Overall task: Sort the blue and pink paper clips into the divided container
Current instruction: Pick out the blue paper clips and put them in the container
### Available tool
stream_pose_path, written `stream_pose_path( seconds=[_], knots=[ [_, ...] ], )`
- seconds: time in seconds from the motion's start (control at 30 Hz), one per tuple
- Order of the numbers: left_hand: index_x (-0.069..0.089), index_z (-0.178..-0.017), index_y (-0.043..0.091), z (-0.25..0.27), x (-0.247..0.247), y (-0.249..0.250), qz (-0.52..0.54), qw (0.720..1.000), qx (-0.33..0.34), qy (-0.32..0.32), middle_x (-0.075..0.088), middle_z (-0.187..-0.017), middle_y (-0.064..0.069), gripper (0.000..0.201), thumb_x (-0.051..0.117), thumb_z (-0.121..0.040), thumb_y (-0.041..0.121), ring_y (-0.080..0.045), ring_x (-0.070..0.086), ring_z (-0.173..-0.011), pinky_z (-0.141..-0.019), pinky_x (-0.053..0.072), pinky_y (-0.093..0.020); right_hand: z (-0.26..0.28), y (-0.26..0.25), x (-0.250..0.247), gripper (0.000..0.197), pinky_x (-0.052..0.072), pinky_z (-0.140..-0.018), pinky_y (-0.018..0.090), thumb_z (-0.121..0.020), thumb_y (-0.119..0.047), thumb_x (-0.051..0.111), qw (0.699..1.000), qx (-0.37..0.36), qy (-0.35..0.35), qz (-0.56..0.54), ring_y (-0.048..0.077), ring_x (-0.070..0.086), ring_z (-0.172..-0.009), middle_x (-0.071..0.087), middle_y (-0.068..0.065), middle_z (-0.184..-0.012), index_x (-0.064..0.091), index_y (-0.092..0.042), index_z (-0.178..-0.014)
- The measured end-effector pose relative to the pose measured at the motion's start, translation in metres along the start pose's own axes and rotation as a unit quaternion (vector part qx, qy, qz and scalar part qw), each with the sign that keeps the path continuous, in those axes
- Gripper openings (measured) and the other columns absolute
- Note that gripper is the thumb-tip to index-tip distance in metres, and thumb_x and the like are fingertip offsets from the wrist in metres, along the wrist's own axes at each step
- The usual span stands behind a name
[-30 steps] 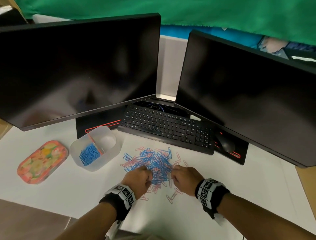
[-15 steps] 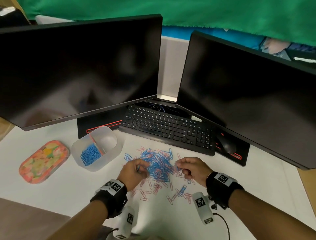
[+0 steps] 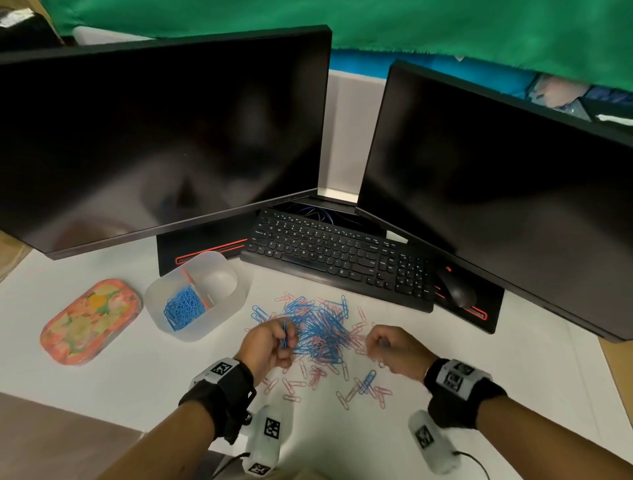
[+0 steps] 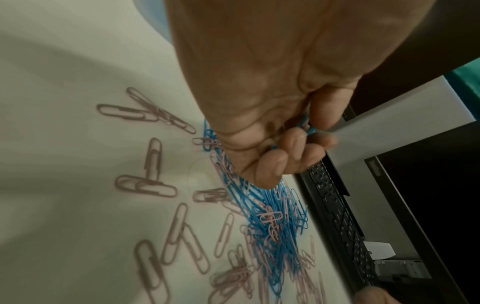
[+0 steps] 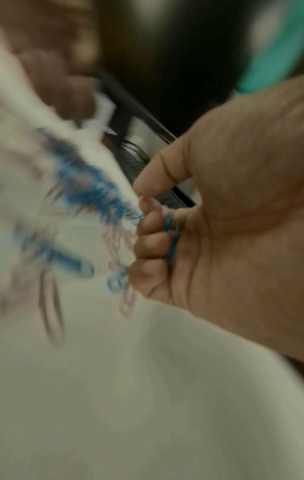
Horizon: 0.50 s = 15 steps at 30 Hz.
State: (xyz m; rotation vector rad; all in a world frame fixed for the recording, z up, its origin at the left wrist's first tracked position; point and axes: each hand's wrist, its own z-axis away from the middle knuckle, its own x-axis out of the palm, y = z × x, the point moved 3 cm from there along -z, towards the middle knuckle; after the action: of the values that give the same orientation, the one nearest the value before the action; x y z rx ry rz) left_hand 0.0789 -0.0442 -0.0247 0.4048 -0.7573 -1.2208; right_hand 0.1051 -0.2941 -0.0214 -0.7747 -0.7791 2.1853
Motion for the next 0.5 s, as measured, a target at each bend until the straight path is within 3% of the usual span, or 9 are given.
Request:
stream_pose_path(
  seconds=[0.07, 0.13, 0.2, 0.27, 0.5],
  knots=[
    [0.045, -0.069, 0.01, 0.003, 0.002, 0.002, -0.006, 1.0, -0.004, -0.001, 0.041, -0.062, -0.007, 0.02, 0.028, -0.079, 0.005, -0.015, 0.024, -0.046, -0.046, 0.025, -0.02, 0.006, 0.007, 0.004, 0.011, 0.04, -0.062, 0.02, -0.085, -0.021, 0.059, 0.969, -0.067, -0.019, 0.236, 0.007, 0.047, -0.068, 0.05, -0.009, -0.077, 0.059, -0.027, -0.094],
    [0.046, -0.068, 0.013, 0.004, 0.003, 0.004, -0.023, 1.0, -0.01, 0.002, 0.041, -0.059, -0.004, 0.023, 0.033, -0.088, 0.016, -0.015, 0.026, -0.045, -0.048, 0.025, -0.022, 0.011, 0.013, 0.009, 0.02, 0.041, -0.072, 0.02, -0.088, -0.027, 0.056, 0.922, -0.113, -0.039, 0.369, 0.007, 0.05, -0.081, 0.054, -0.01, -0.093, 0.058, -0.03, -0.108],
    [0.046, -0.067, 0.016, 0.005, 0.003, 0.004, -0.029, 0.999, -0.017, 0.005, 0.04, -0.058, -0.002, 0.032, 0.037, -0.094, 0.029, -0.015, 0.026, -0.046, -0.049, 0.024, -0.024, 0.013, 0.014, 0.011, 0.018, 0.041, -0.072, 0.02, -0.092, -0.029, 0.053, 0.9, -0.148, -0.029, 0.409, 0.01, 0.05, -0.08, 0.058, -0.007, -0.104, 0.058, -0.027, -0.109],
    [0.046, -0.067, 0.017, 0.006, 0.003, 0.005, -0.028, 0.999, -0.017, 0.009, 0.039, -0.057, -0.001, 0.037, 0.036, -0.097, 0.035, -0.014, 0.025, -0.045, -0.049, 0.023, -0.024, 0.012, 0.012, 0.012, 0.013, 0.038, -0.068, 0.019, -0.093, -0.028, 0.051, 0.89, -0.172, -0.018, 0.422, 0.011, 0.048, -0.076, 0.058, -0.004, -0.102, 0.059, -0.022, -0.103],
    [0.046, -0.068, 0.017, 0.009, 0.0, 0.007, -0.039, 0.999, -0.014, 0.017, 0.042, -0.057, -0.001, 0.038, 0.038, -0.098, 0.039, -0.014, 0.027, -0.045, -0.046, 0.025, -0.022, 0.01, 0.008, 0.015, 0.012, 0.046, -0.069, 0.027, -0.091, -0.014, 0.049, 0.861, -0.204, -0.042, 0.463, 0.019, 0.057, -0.08, 0.051, -0.003, -0.106, 0.056, -0.019, -0.099]
  ],
)
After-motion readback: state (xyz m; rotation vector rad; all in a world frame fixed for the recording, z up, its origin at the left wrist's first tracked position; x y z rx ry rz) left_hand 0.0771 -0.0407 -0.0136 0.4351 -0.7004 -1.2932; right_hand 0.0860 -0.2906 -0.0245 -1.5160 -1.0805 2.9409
